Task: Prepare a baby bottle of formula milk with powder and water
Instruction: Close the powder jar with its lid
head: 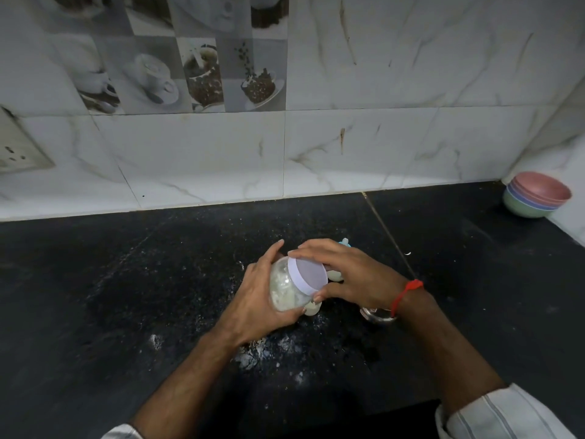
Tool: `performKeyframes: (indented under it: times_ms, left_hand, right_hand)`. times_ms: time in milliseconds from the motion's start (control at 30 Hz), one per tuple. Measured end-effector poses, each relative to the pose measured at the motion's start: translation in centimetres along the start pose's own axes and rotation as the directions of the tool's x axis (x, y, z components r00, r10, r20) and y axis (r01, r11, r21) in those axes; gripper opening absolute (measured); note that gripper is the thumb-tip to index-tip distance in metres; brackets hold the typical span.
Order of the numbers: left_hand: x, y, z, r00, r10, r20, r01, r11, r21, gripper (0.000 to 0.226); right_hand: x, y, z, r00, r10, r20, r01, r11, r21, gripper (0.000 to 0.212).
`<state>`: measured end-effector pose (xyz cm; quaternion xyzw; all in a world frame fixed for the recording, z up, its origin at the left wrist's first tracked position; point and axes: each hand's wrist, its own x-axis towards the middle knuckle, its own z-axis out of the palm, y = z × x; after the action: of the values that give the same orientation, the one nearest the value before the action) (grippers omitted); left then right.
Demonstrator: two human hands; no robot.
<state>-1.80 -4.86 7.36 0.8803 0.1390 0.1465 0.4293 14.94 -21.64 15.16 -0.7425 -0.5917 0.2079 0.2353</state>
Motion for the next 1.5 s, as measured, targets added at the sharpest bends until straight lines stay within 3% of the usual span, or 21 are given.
performKeyframes:
  times_ms: [300,433,533,667,767,867,1000,1067,1133,1200,1267,1300,1367,1433,1500]
  left_hand:
    - [0.2,1.9,-0.6,0.999,0.016,0.029,-0.015,0.999,-0.041,0.13]
    - [0.5,2.0,-1.3,0.981,0.017,0.193,0.006,0.993,-0.118,0.13]
    - [0.9,1.7,-2.0,0.953,0.037,0.3,0.013,0.987,-0.162,0.126]
    - [1.0,2.1,-2.1,0.952,0.05,0.301,0.003,0.985,-0.172,0.126]
    - [1.0,2.7,-1.8,0.973,0.049,0.228,-0.006,0.983,-0.185,0.13]
    - [1.3,3.3,-1.8,0.979,0.064,0.191,-0.028,0.982,-0.187,0.133]
    - [1.6,3.9,-1.9,0.973,0.088,0.211,-0.051,0.983,-0.175,0.133]
    - [1.7,3.9,-2.2,0.976,0.079,0.203,-0.039,0.981,-0.192,0.131]
    - [1.7,3.8,-2.5,0.978,0.07,0.197,-0.031,0.981,-0.194,0.13]
    - [1.8,3.6,-2.8,0.974,0.069,0.217,-0.028,0.982,-0.188,0.13]
    - [1.8,3.6,-2.8,0.966,0.078,0.247,-0.033,0.983,-0.182,0.131]
    - [1.8,3.6,-2.7,0.963,0.078,0.258,-0.032,0.983,-0.181,0.131]
    - [1.7,3.6,-2.3,0.959,0.085,0.269,-0.034,0.981,-0.19,0.13]
    - [1.7,3.7,-2.0,0.959,0.097,0.265,-0.042,0.978,-0.204,0.128]
    - [1.7,3.6,-2.1,0.96,0.098,0.261,-0.04,0.975,-0.217,0.127]
  right_hand:
    - [-0.8,-0.9,-2.0,1.0,-0.013,0.002,0.012,0.99,0.142,0.079]
    - [-1.2,-0.8,-3.0,0.988,-0.074,0.135,0.081,0.995,-0.049,0.075]
    - [-1.3,-1.4,-3.9,0.973,-0.099,0.207,0.101,0.995,0.0,0.074]
    - [-1.2,-2.1,-4.4,0.981,-0.027,0.192,0.011,0.996,0.087,0.076]
    - [-1.3,-3.8,-3.9,0.984,0.174,0.05,-0.171,0.984,-0.053,0.067]
    - [-1.1,-5.4,-2.5,0.907,0.358,-0.222,-0.386,0.918,-0.092,0.066]
    - [-0.7,-4.5,-2.0,0.836,0.28,-0.471,-0.478,0.793,-0.377,0.09]
    - [-1.2,-3.3,-3.4,0.871,0.187,-0.454,-0.371,0.855,-0.361,0.085]
    - [-1.8,-2.7,-4.9,0.989,0.067,-0.132,-0.094,0.972,-0.214,0.064]
    - [-2.1,-2.2,-5.7,0.991,-0.053,0.121,0.062,0.995,-0.075,0.077]
    - [-2.3,-2.9,-5.3,0.996,0.057,0.075,-0.039,0.974,-0.221,0.075]
    - [-2.1,-3.5,-5.1,0.99,0.14,-0.03,-0.142,0.917,-0.372,0.076]
    - [-1.6,-4.3,-4.6,0.948,0.174,-0.268,-0.298,0.786,-0.541,0.1]
    - [-1.6,-4.3,-4.9,0.925,0.062,-0.374,-0.254,0.832,-0.492,0.103]
    - [-1.9,-3.8,-5.7,0.974,-0.007,-0.226,-0.075,0.931,-0.356,0.079]
